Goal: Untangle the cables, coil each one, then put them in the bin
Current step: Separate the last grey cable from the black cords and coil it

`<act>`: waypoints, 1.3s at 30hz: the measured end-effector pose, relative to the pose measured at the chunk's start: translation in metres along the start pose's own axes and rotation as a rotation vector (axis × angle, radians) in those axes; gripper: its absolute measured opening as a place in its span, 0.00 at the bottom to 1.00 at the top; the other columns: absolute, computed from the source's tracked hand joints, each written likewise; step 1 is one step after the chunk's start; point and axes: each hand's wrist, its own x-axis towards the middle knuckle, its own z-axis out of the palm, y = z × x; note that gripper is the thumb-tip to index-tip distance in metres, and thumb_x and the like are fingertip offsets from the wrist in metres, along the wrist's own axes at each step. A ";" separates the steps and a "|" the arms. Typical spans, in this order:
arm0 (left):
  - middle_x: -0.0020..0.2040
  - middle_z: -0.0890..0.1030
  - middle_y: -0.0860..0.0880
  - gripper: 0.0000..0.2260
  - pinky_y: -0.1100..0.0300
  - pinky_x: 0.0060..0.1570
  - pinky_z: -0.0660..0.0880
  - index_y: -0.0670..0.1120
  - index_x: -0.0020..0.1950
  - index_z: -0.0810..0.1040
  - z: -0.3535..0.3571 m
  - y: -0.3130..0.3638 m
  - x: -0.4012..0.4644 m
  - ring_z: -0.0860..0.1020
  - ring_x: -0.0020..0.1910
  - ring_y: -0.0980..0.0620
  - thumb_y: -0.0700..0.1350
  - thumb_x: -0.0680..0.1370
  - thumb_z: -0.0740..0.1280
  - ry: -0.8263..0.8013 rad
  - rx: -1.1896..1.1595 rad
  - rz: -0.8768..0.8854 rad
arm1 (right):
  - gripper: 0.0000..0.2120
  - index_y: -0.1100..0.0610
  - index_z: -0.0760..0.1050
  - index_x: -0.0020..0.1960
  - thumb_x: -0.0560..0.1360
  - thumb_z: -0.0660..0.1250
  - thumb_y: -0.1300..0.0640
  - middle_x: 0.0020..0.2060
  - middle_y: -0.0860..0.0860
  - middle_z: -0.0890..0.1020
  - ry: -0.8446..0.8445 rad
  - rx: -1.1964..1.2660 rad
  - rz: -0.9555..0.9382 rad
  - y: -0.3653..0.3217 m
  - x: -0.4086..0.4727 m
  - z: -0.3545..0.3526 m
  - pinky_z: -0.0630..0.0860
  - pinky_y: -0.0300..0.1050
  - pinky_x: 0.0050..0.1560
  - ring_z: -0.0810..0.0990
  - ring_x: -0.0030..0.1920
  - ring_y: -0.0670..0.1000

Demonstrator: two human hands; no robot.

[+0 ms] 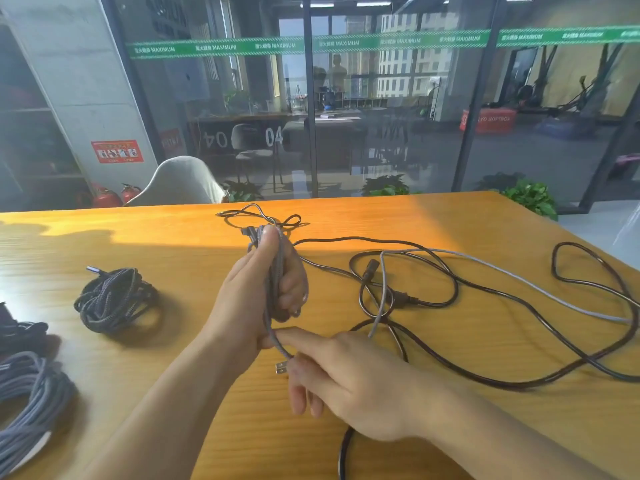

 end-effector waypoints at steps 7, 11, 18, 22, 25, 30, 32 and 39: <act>0.30 0.63 0.49 0.19 0.59 0.30 0.64 0.47 0.45 0.71 0.000 0.007 -0.007 0.60 0.24 0.52 0.61 0.84 0.57 -0.369 -0.073 -0.127 | 0.24 0.54 0.76 0.39 0.84 0.60 0.38 0.30 0.52 0.77 0.029 -0.158 0.051 0.041 0.005 -0.018 0.67 0.43 0.37 0.74 0.31 0.50; 0.28 0.63 0.50 0.18 0.59 0.27 0.60 0.47 0.42 0.73 -0.003 0.011 -0.010 0.59 0.23 0.53 0.59 0.82 0.58 -0.452 -0.080 -0.194 | 0.28 0.52 0.74 0.36 0.73 0.66 0.26 0.29 0.50 0.75 0.158 -0.228 0.068 0.069 0.005 -0.039 0.71 0.44 0.48 0.71 0.34 0.49; 0.25 0.63 0.52 0.18 0.63 0.24 0.63 0.47 0.41 0.73 -0.012 0.020 -0.012 0.58 0.21 0.56 0.58 0.83 0.57 -0.535 -0.086 -0.257 | 0.24 0.45 0.80 0.36 0.65 0.69 0.24 0.33 0.45 0.75 0.342 -0.328 0.179 0.100 -0.008 -0.074 0.65 0.43 0.58 0.72 0.44 0.44; 0.24 0.64 0.53 0.18 0.64 0.23 0.63 0.48 0.40 0.73 -0.017 0.021 -0.012 0.58 0.21 0.56 0.58 0.82 0.57 -0.555 -0.064 -0.296 | 0.18 0.38 0.85 0.42 0.67 0.68 0.25 0.41 0.40 0.82 0.247 -0.287 0.260 0.106 -0.021 -0.093 0.67 0.50 0.65 0.77 0.50 0.42; 0.24 0.64 0.53 0.18 0.64 0.23 0.63 0.47 0.40 0.74 -0.018 0.020 -0.011 0.58 0.21 0.57 0.58 0.82 0.58 -0.558 -0.077 -0.319 | 0.14 0.35 0.86 0.44 0.69 0.69 0.28 0.44 0.37 0.84 0.137 -0.206 0.348 0.101 -0.032 -0.101 0.70 0.50 0.66 0.78 0.52 0.40; 0.25 0.65 0.53 0.18 0.63 0.24 0.62 0.47 0.41 0.74 -0.015 0.015 -0.011 0.60 0.21 0.56 0.60 0.81 0.64 -0.631 -0.089 -0.300 | 0.22 0.43 0.84 0.38 0.69 0.67 0.25 0.35 0.40 0.84 0.290 -0.369 0.490 0.091 -0.025 -0.095 0.71 0.43 0.45 0.78 0.46 0.41; 0.25 0.64 0.52 0.17 0.59 0.25 0.56 0.47 0.41 0.74 -0.008 0.009 -0.012 0.58 0.22 0.55 0.58 0.83 0.60 -0.642 -0.010 -0.294 | 0.28 0.46 0.81 0.34 0.66 0.65 0.21 0.30 0.43 0.82 0.433 -0.524 0.501 0.086 -0.017 -0.090 0.69 0.41 0.36 0.79 0.37 0.42; 0.27 0.63 0.48 0.19 0.56 0.27 0.54 0.44 0.44 0.71 0.012 -0.003 -0.017 0.58 0.24 0.51 0.58 0.84 0.57 -0.605 0.325 -0.190 | 0.31 0.51 0.73 0.29 0.67 0.69 0.23 0.21 0.44 0.71 0.844 -0.591 0.366 0.070 -0.010 -0.075 0.60 0.41 0.28 0.71 0.27 0.44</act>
